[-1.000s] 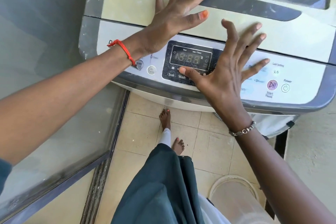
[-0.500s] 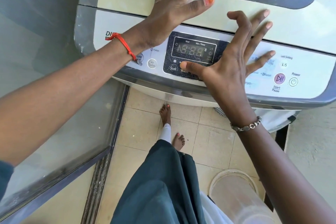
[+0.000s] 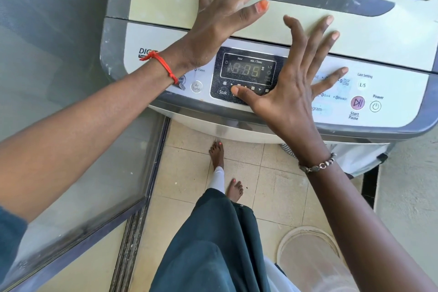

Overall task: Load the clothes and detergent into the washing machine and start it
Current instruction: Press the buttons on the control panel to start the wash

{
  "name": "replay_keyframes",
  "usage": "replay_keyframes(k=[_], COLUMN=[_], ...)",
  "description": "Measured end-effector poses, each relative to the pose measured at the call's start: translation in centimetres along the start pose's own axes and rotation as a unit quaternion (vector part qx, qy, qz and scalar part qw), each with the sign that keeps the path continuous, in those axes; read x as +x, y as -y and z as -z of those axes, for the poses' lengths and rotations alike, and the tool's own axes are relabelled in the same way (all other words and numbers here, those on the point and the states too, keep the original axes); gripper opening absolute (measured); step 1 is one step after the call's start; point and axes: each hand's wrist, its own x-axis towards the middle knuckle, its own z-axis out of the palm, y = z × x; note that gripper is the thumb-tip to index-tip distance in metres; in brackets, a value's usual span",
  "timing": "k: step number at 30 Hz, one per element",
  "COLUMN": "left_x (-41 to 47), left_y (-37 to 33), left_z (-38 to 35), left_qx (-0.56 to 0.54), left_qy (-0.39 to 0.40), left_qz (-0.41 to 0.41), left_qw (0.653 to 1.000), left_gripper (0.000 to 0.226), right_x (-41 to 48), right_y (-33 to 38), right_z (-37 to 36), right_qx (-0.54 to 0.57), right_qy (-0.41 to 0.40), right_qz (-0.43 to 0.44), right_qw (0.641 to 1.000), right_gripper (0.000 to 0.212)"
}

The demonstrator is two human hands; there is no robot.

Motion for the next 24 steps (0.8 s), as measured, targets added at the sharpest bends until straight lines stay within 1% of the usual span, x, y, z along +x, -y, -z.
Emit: replay_keyframes(k=[6,7,9,11,18,21,23,24], left_x=[-0.3,-0.3,-0.4,-0.3,-0.2,-0.2,-0.3,-0.5], left_y=[0.1,0.2,0.0,0.0,-0.1,-0.1,0.0,0.1], left_z=[0.1,0.1,0.1,0.1,0.1,0.1,-0.1,-0.2], left_qx=[-0.066,-0.072,-0.075,-0.076,-0.076,-0.091,-0.109,-0.112], left_qy=[0.005,0.007,0.004,0.002,-0.004,0.014,0.029,0.038], left_qz=[0.007,0.004,-0.004,-0.005,-0.022,-0.042,-0.056,-0.058], left_qw=[0.998,0.997,0.997,0.997,0.997,0.995,0.992,0.991], left_gripper=[0.064,0.067,0.08,0.085,0.083,0.083,0.078,0.072], right_x=[-0.1,-0.1,-0.1,-0.2,-0.4,-0.4,-0.3,-0.2], right_y=[-0.1,-0.2,-0.2,-0.3,-0.5,-0.7,-1.0,-1.2], right_z=[-0.1,-0.1,-0.2,-0.3,-0.3,-0.4,-0.4,-0.4], right_qx=[0.003,0.004,0.005,0.004,0.017,0.02,0.044,0.068], right_qy=[-0.011,-0.014,-0.018,-0.021,-0.023,-0.024,-0.031,-0.034], right_qz=[0.009,0.014,0.019,0.023,0.052,0.079,0.101,0.11], right_qw=[1.0,1.0,1.0,1.0,0.998,0.996,0.993,0.991], right_gripper=[0.109,0.109,0.108,0.107,0.103,0.1,0.101,0.102])
